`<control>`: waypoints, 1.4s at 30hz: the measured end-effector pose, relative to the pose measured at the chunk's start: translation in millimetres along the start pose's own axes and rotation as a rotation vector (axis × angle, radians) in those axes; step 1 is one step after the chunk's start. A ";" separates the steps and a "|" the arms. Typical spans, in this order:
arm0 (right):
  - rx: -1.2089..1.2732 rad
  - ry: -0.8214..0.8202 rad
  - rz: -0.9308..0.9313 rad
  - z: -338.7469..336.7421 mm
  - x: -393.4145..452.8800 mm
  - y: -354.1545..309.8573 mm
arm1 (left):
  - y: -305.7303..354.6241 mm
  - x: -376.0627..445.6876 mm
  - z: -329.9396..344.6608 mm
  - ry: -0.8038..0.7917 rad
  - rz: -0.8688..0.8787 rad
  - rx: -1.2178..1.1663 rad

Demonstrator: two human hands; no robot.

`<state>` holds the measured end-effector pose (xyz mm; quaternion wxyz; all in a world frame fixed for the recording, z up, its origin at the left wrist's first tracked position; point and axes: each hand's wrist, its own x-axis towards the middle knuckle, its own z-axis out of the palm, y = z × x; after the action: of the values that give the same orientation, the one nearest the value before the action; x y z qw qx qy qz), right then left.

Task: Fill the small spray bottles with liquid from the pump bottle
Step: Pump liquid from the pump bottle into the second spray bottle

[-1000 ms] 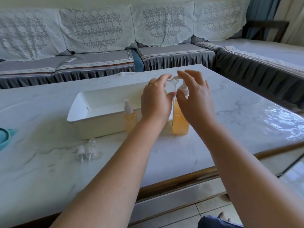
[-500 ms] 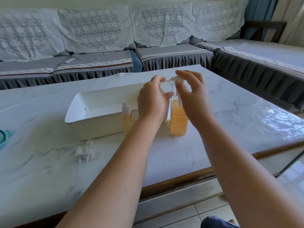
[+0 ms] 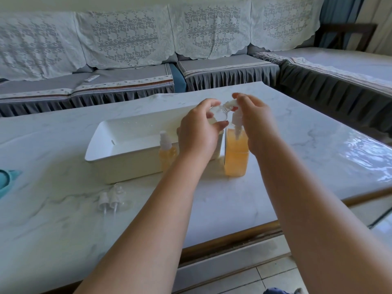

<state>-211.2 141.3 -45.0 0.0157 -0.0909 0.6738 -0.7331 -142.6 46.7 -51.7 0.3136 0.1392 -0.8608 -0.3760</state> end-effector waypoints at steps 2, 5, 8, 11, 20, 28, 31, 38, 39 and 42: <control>-0.031 0.025 -0.028 2.1 -1.7 4.6 | -1.3 -0.7 0.4 -0.013 -0.014 0.009; -0.029 0.034 -0.052 1.5 -4.6 6.9 | -1.3 -2.2 1.1 -0.019 -0.023 -0.002; 0.018 0.010 -0.015 1.7 -5.6 3.5 | 0.7 -0.8 -0.1 -0.008 -0.006 -0.012; 0.030 -0.026 0.047 0.2 -4.1 2.0 | 2.5 0.4 -1.6 0.006 -0.005 -0.031; 0.053 -0.046 0.075 3.6 -1.5 -0.1 | 1.6 1.8 1.2 0.015 -0.005 -0.057; -0.001 0.044 0.001 2.6 -8.0 9.7 | -6.2 -3.4 4.9 -0.003 -0.009 0.010; 0.028 0.015 0.041 0.2 -7.8 3.0 | -4.7 -3.6 3.4 0.006 -0.014 0.008; 0.027 -0.057 0.096 0.3 -8.8 -1.1 | -2.1 0.4 0.7 0.029 0.007 -0.013; 0.024 -0.052 0.098 0.5 -8.9 -1.2 | -2.3 0.7 0.6 0.029 0.005 -0.015; 0.027 -0.050 0.100 -0.1 -8.3 -2.7 | -2.0 0.9 0.7 0.034 0.014 -0.016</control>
<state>-202.8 142.9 -43.3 0.0702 -0.0752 0.6671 -0.7379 -143.7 45.4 -53.1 0.3318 0.1371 -0.8532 -0.3784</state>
